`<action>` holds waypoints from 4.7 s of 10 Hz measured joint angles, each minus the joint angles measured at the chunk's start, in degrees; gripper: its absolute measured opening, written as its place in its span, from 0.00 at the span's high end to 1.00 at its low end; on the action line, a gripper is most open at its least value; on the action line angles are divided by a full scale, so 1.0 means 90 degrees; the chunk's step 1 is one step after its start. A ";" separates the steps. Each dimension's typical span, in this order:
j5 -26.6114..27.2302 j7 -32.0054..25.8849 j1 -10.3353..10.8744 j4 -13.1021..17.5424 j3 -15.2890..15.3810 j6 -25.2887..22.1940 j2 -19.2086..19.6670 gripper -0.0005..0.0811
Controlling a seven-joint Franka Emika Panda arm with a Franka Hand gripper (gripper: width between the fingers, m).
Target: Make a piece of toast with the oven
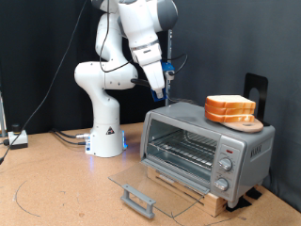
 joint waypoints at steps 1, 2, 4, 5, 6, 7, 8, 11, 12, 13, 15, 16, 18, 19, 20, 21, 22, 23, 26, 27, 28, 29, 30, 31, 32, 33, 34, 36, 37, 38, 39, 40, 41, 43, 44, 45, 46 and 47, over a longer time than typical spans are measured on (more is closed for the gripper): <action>0.0091 0.0073 0.0005 -0.0008 0.0121 0.0079 0.0003 0.51; 0.0171 0.0148 0.0006 -0.0011 0.0231 0.0160 0.0008 0.51; 0.0332 0.0218 0.0006 -0.0012 0.0400 0.0263 0.0019 0.51; 0.0398 0.0221 0.0006 -0.0012 0.0458 0.0303 0.0021 0.51; 0.0456 0.0224 0.0006 -0.0012 0.0509 0.0321 0.0021 0.51; 0.0512 0.0227 0.0006 -0.0012 0.0550 0.0331 0.0021 0.51; 0.0550 0.0229 0.0006 -0.0012 0.0578 0.0332 0.0021 0.51; 0.0635 0.0230 0.0006 -0.0008 0.0612 0.0332 0.0021 0.51; 0.0659 0.0230 0.0006 0.0002 0.0611 0.0331 0.0021 0.51; 0.0695 0.0230 0.0006 0.0018 0.0605 0.0330 0.0019 0.51; 0.0720 0.0230 0.0006 0.0061 0.0592 0.0325 0.0016 0.51; 0.0720 0.0230 0.0006 0.0068 0.0595 0.0325 0.0016 0.51; 0.0717 0.0256 0.0000 0.0068 0.0634 0.0328 0.0017 0.51; 0.0717 0.0335 -0.0001 0.0068 0.0695 0.0373 0.0022 0.51; 0.0725 0.0434 -0.0001 0.0069 0.0787 0.0453 0.0027 0.51; 0.0757 0.0511 0.0000 0.0079 0.0884 0.0529 0.0031 0.51; 0.0825 0.0555 0.0001 0.0100 0.0974 0.0614 0.0043 0.51; 0.0877 0.0617 0.0002 0.0134 0.1064 0.0681 0.0075 0.51; 0.0902 0.0821 0.0001 0.0301 0.1253 0.0708 0.0222 0.51; 0.0902 0.0920 0.0001 0.0358 0.1324 0.0708 0.0280 0.51; 0.0903 0.1013 0.0000 0.0413 0.1402 0.0728 0.0348 0.51; 0.0908 0.1088 -0.0001 0.0457 0.1483 0.0782 0.0406 0.51; 0.0921 0.1145 -0.0001 0.0495 0.1556 0.0851 0.0464 0.51; 0.0946 0.1161 -0.0001 0.0523 0.1620 0.0924 0.0521 0.51; 0.1009 0.1163 -0.0001 0.0556 0.1676 0.0960 0.0575 0.51; 0.1076 0.1163 0.0001 0.0598 0.1723 0.0971 0.0644 0.51; 0.1131 0.1155 0.0002 0.0641 0.1772 0.0978 0.0709 0.51; 0.1206 0.1128 0.0007 0.0709 0.1859 0.1038 0.0800 0.51; 0.1309 0.1067 0.0013 0.0715 0.1881 0.1134 0.0813 0.51; 0.1445 0.0965 0.0021 0.0715 0.1881 0.1240 0.0812 0.51; 0.1621 0.0831 0.0028 0.0707 0.1869 0.1360 0.0807 0.51; 0.1794 0.0677 0.0034 0.0696 0.1837 0.1447 0.0790 0.51; 0.1909 0.0546 0.0036 0.0684 0.1769 0.1454 0.0758 0.51; 0.2026 0.0364 0.0041 0.0652 0.1551 0.1362 0.0680 0.51; 0.2034 0.0291 0.0038 0.0623 0.1396 0.1211 0.0619 0.51; 0.1954 0.0264 0.0030 0.0602 0.1238 0.1010 0.0549 0.51; 0.1914 0.0259 0.0029 0.0584 0.1153 0.0871 0.0491 0.51; 0.1915 0.0260 0.0029 0.0580 0.1168 0.0881 0.0498 0.51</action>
